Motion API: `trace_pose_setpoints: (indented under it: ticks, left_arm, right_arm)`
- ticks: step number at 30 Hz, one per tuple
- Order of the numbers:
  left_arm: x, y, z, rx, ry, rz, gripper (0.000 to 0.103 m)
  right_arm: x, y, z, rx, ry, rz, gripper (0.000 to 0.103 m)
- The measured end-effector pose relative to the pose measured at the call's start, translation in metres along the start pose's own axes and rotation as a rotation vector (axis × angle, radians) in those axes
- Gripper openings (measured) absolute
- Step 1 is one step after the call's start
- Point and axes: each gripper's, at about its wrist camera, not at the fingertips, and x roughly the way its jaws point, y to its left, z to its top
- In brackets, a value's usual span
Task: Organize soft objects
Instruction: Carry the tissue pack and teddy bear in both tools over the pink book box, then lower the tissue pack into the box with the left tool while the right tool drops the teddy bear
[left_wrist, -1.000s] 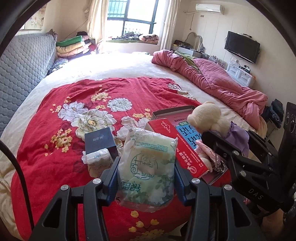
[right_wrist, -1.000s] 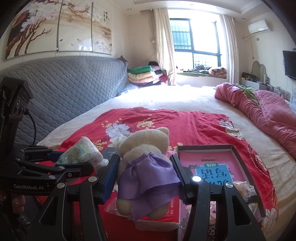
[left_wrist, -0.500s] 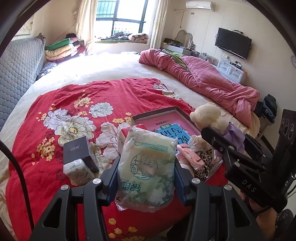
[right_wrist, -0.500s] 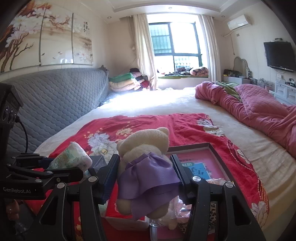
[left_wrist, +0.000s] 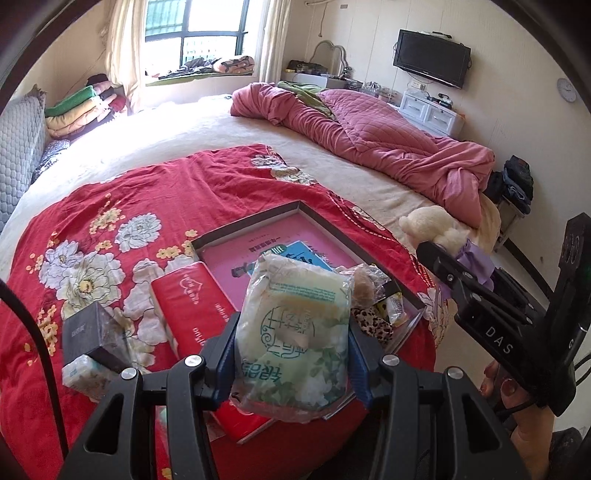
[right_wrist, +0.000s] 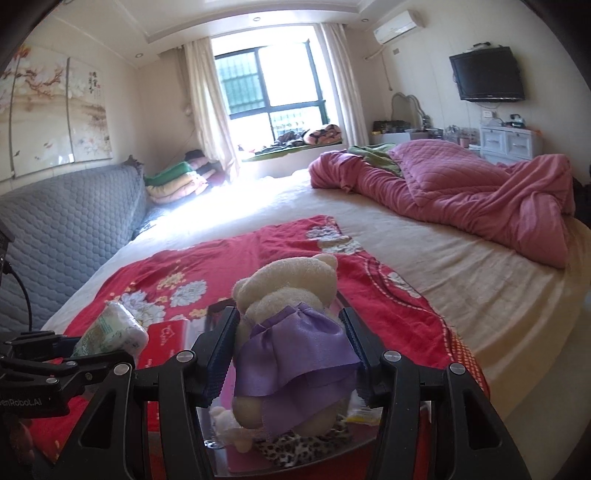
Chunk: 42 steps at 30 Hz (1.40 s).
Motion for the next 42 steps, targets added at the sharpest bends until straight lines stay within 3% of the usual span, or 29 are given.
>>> trace_pose_setpoints:
  ticks: [11,20,35,42]
  left_arm:
    - [0.076,-0.037,0.004,0.053,0.135,-0.031,0.051]
    - [0.114,-0.034,0.004,0.038,0.207,-0.021,0.051]
    - [0.13,-0.016,0.006,0.01,0.221,-0.01,0.051]
    - [0.131,-0.013,0.007,0.017,0.221,-0.009,0.051]
  right_arm:
    - [0.021,-0.047,-0.019,0.075,0.079,-0.07,0.057]
    - [0.049,-0.058,-0.034,0.076,0.17,-0.075,0.057]
    - [0.094,-0.04,-0.044,0.037,0.252,-0.008,0.057]
    - [0.106,-0.037,-0.042,0.033,0.25,0.021,0.057]
